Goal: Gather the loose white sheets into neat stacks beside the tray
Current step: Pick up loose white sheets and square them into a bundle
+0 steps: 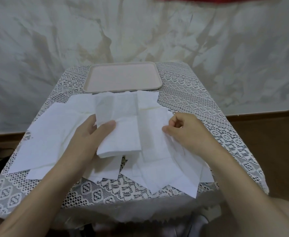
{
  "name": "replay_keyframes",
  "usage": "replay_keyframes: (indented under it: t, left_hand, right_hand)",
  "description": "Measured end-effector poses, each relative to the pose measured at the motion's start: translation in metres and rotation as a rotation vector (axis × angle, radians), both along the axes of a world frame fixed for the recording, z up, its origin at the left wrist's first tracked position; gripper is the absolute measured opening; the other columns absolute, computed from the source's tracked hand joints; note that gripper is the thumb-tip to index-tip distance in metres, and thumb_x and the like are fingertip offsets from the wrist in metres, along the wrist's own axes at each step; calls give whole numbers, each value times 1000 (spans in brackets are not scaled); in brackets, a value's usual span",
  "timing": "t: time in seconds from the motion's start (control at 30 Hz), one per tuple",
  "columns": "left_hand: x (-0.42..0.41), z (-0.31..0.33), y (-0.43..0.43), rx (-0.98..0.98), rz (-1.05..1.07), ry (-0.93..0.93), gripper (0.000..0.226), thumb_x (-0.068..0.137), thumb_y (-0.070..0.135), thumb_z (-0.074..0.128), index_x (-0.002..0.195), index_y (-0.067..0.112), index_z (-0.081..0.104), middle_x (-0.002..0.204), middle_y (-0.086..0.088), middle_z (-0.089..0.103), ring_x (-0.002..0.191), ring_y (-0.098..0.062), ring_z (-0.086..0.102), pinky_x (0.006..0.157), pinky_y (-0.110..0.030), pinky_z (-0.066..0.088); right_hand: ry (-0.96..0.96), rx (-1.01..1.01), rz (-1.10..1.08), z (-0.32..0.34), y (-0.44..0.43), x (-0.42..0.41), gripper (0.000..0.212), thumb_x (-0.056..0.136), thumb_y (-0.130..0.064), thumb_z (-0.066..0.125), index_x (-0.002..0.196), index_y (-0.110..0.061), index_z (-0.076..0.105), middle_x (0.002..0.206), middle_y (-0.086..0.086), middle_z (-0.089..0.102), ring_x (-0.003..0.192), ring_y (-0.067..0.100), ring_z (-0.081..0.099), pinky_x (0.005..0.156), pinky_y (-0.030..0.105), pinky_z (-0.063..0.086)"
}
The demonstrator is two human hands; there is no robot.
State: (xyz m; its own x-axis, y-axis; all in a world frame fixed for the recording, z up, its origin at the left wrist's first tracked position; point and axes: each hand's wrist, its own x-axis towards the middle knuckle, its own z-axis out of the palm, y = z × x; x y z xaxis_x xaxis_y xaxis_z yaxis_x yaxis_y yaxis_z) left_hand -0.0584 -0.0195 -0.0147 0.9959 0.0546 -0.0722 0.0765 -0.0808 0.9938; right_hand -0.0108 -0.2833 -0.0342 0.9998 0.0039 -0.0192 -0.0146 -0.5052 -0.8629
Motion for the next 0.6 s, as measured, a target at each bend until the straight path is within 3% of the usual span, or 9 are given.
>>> replay_keyframes:
  t: [0.17, 0.33, 0.4, 0.47, 0.5, 0.53, 0.6]
  left_hand:
    - [-1, 3, -5, 16, -5, 0, 42, 85, 47, 67, 124, 31, 70, 108, 1, 80, 94, -21, 78, 80, -43, 60]
    - [-1, 4, -5, 38, -3, 8, 35, 90, 43, 72, 121, 29, 70, 105, -1, 80, 92, -23, 78, 76, -40, 61]
    - [0, 4, -4, 52, -6, 8, 40, 86, 46, 77, 122, 30, 70, 106, -1, 80, 94, -23, 78, 79, -43, 60]
    - [1, 5, -4, 53, -1, 8, 41, 85, 45, 77, 123, 30, 70, 107, 0, 80, 95, -24, 78, 82, -45, 61]
    - [0, 5, -5, 46, 0, 6, 41, 85, 44, 78, 124, 30, 70, 107, -1, 80, 95, -24, 78, 82, -45, 61]
    - [0, 5, -5, 39, 1, 3, 43, 84, 43, 79, 124, 29, 70, 107, -1, 80, 96, -24, 78, 82, -45, 61]
    - [0, 4, -6, 36, 0, 4, 44, 83, 44, 75, 124, 29, 70, 108, -1, 80, 96, -24, 78, 80, -43, 61]
  right_hand:
    - [60, 8, 9, -2, 4, -5, 29, 81, -39, 82, 89, -17, 65, 69, -12, 57, 61, 11, 52, 61, 30, 41]
    - [82, -3, 81, -2, 7, 0, 50, 84, -28, 81, 61, -20, 38, 49, -13, 33, 51, 15, 32, 60, 31, 26]
    - [73, 22, 97, -1, 4, -1, 43, 82, -31, 79, 63, -14, 45, 57, -4, 41, 54, 17, 38, 62, 33, 30]
    - [67, 68, 78, 2, -3, -3, 38, 78, -35, 76, 79, -2, 58, 68, 6, 63, 62, 26, 60, 66, 41, 48]
    - [71, 79, 54, 3, -8, -3, 36, 80, -34, 75, 89, -1, 65, 80, 11, 73, 75, 33, 70, 76, 47, 55]
    - [76, 80, 34, 4, -15, -2, 29, 84, -29, 76, 95, -3, 69, 90, 14, 77, 86, 35, 73, 85, 52, 57]
    - [88, 50, 1, 4, -27, -1, 18, 89, -23, 75, 95, -6, 72, 95, 15, 77, 93, 37, 73, 90, 54, 56]
